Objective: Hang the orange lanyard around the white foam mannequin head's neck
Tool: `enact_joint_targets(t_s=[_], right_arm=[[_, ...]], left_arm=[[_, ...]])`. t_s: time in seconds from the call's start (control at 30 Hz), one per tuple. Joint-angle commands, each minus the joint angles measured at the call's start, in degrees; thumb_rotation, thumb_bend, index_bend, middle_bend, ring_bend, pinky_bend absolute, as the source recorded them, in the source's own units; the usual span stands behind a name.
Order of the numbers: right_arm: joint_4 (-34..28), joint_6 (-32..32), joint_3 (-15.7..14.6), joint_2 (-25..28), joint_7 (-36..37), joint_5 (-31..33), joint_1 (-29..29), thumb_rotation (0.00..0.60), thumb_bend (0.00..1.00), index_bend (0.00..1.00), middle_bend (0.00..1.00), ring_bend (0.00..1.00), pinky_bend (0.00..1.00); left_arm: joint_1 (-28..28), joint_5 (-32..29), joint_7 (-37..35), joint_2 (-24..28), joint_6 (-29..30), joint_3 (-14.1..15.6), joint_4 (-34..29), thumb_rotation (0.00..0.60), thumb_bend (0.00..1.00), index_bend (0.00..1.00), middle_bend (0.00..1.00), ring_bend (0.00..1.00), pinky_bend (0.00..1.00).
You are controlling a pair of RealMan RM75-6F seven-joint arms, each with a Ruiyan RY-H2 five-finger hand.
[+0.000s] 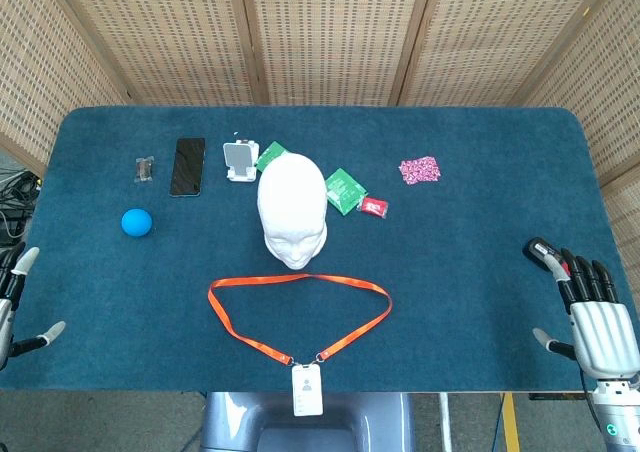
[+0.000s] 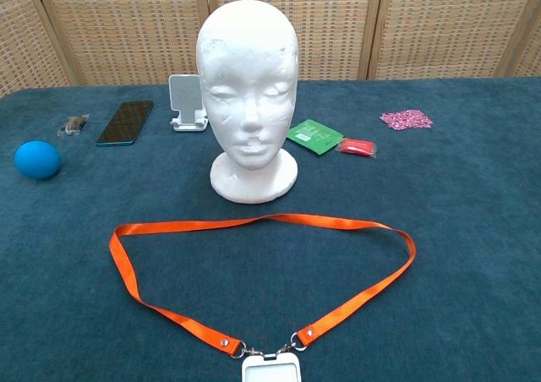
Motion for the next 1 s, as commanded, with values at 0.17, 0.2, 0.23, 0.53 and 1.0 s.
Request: enact_joint_targets(t_s=[0.17, 0.2, 0.23, 0.53, 1.0], right_arm=[[-0.35, -2.03, 0.01, 0.15, 0.46, 0.16, 1.08, 0.600, 0.00, 0.00, 0.00, 0.00, 0.00], [-0.44, -2.95, -0.05, 0.11, 0.78, 0.10, 1.58, 0.600, 0.00, 0.00, 0.00, 0.00, 0.00], [-0.48, -4.17, -0.13, 0.07, 1.19, 0.01, 2.26, 0.600, 0.00, 0.00, 0.00, 0.00, 0.00], [1.32, -27.87, 3.38, -4.43, 10.25, 5.60, 17.38, 0.600, 0.04, 0.23, 0.00, 0.00, 0.00], [5.66, -37.29, 7.85, -18.48, -5.56, 25.10, 28.55, 0.600, 0.33, 0.43, 0.00, 0.00, 0.00]], left_arm=[[-0.35, -0.39, 0.66, -0.49, -0.71, -0.09, 0.45, 0.600, 0.00, 0.00, 0.00, 0.00, 0.00], [-0.44, -0.56, 0.86, -0.63, -0.92, -0.12, 0.55, 0.600, 0.00, 0.00, 0.00, 0.00, 0.00], [-0.54, -0.75, 1.11, -0.78, -1.13, -0.18, 0.63, 0.600, 0.00, 0.00, 0.00, 0.00, 0.00], [-1.99, -3.53, 4.13, -2.34, -3.65, -1.30, 1.09, 0.600, 0.00, 0.00, 0.00, 0.00, 0.00], [-3.66, -7.09, 5.01, -3.51, -7.29, -2.07, 2.70, 0.600, 0.00, 0.00, 0.00, 0.00, 0.00]])
